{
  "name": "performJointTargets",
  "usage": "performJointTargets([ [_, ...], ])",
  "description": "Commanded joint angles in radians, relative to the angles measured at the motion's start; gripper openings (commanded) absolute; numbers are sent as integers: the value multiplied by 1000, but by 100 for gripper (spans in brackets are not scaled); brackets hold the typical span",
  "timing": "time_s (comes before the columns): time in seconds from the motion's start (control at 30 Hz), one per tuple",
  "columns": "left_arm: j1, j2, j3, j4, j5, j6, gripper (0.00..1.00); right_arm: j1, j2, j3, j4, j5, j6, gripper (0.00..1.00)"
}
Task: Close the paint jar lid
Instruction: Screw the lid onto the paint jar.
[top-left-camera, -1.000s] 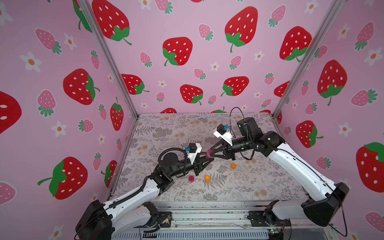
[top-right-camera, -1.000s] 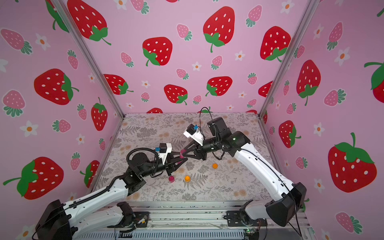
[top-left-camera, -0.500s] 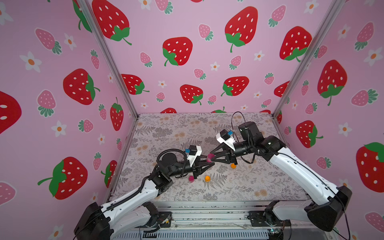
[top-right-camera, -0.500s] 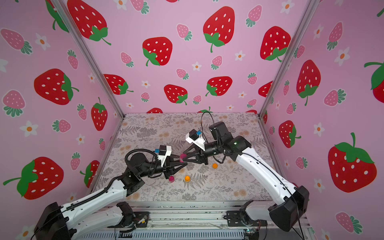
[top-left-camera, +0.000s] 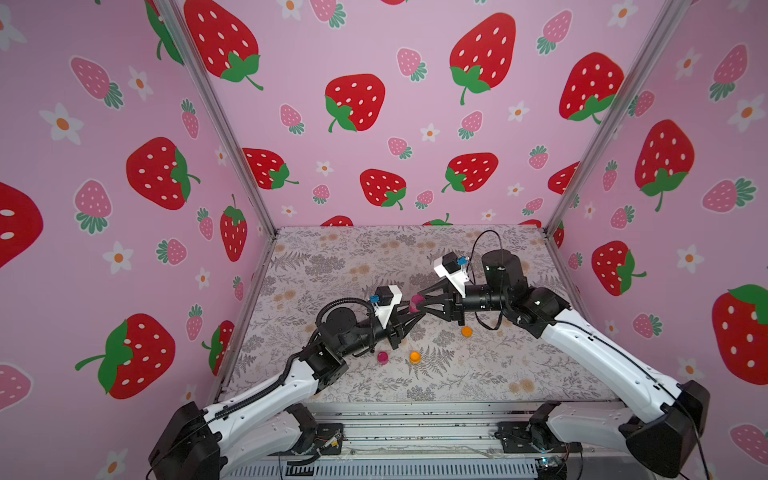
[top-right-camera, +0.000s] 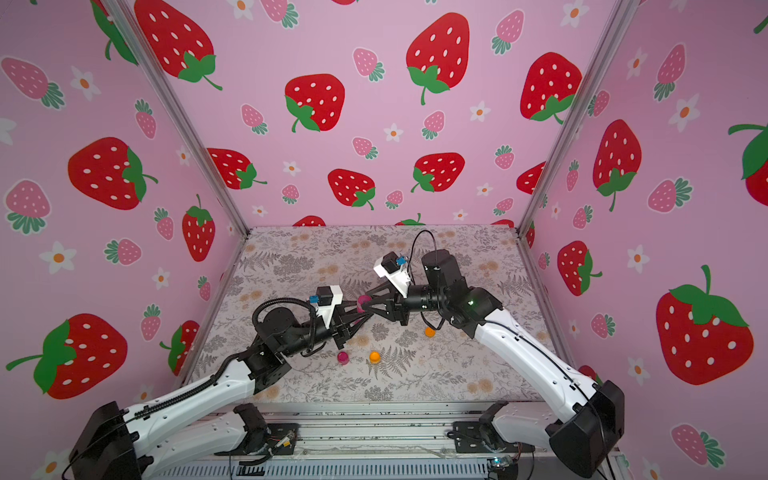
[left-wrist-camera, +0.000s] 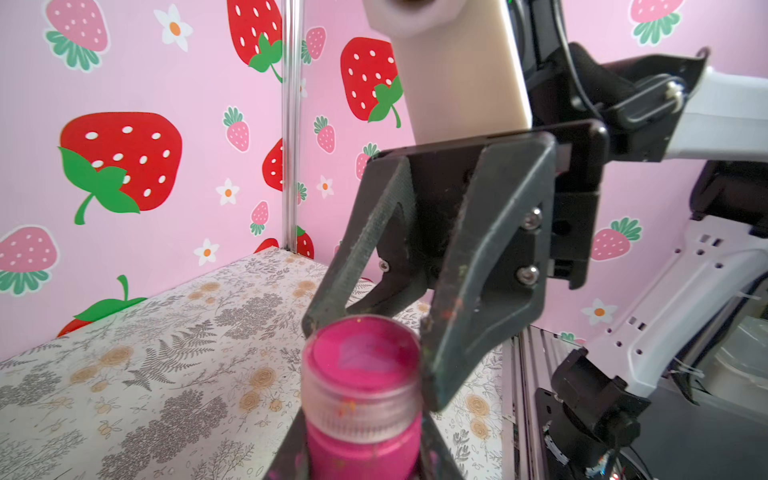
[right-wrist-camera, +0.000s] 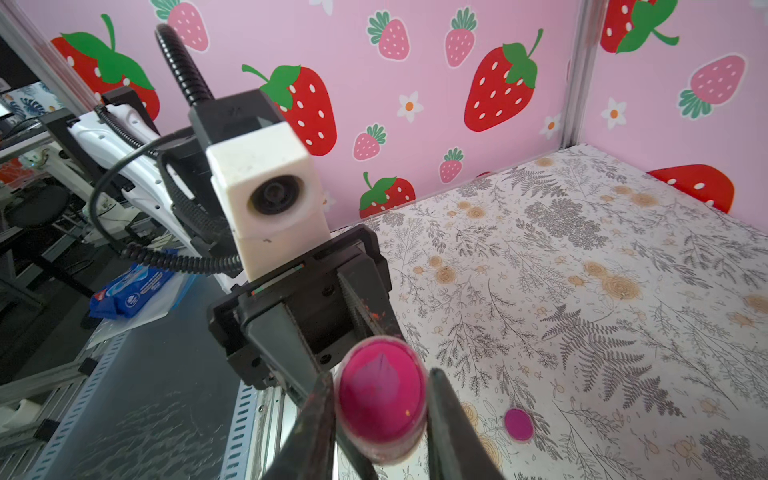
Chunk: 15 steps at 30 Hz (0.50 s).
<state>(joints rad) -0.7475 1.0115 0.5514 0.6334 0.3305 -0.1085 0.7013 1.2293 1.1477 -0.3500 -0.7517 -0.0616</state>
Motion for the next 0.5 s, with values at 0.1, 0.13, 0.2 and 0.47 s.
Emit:
performJointTargets([
  [0.1, 24, -4, 58, 273, -317, 52, 24, 70, 36, -51, -99, 154, 211, 8],
  [0.13, 23, 0, 58, 276, -333, 56, 24, 77, 43, -50, -96, 186, 236, 8],
  [0.2, 22, 3, 58, 278, -358, 68, 24, 86, 51, -59, -79, 226, 289, 9],
  [0.47, 23, 17, 53, 287, -395, 84, 23, 135, 95, -39, -57, 339, 423, 10],
])
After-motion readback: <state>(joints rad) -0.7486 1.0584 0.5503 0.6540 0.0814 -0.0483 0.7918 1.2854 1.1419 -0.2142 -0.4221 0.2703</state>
